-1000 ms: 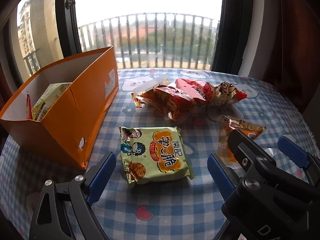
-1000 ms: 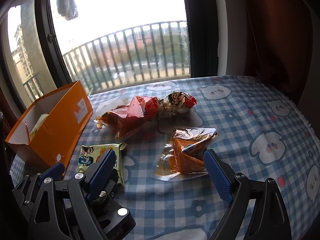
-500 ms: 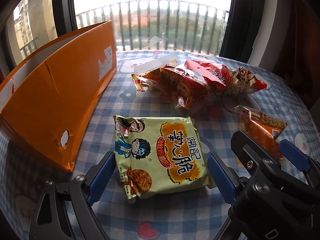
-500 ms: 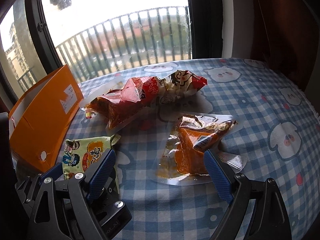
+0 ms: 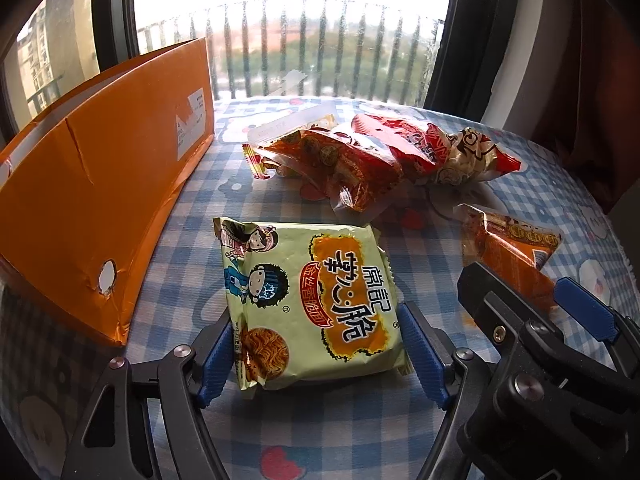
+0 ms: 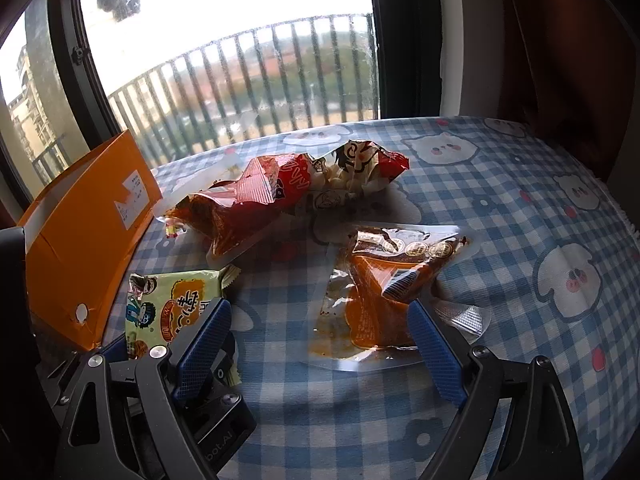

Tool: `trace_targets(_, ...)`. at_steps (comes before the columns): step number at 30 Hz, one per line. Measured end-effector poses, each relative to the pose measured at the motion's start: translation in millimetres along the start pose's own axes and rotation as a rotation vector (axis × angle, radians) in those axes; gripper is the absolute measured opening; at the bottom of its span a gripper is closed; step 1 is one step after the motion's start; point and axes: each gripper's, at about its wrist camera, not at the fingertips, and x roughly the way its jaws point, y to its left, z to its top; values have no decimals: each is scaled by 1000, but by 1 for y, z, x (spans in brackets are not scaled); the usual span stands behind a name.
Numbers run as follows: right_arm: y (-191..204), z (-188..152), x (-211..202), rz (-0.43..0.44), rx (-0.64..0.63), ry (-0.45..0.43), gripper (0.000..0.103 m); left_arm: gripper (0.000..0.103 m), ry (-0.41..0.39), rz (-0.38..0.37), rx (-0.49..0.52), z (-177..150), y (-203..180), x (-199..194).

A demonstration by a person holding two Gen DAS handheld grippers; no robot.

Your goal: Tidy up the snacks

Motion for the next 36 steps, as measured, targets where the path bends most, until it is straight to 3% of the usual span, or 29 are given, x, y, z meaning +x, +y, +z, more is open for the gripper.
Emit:
trace_targets(9,-19,-10,-17,-41,43,-24,92,75,-32,-56,70,-10,-25,-20)
trace_targets(23,-44,-1,-9,-116,94,-44,92,75,-30,-59,134,5,-53,-1)
trace_targets(28,-43,7,6,-111,60,-33,93,75,-28,-36,153,10,-50,5)
trace_targets(36,-40,12,30,-156,-4,-4,102,75,-53,-24,182,6,-49,5)
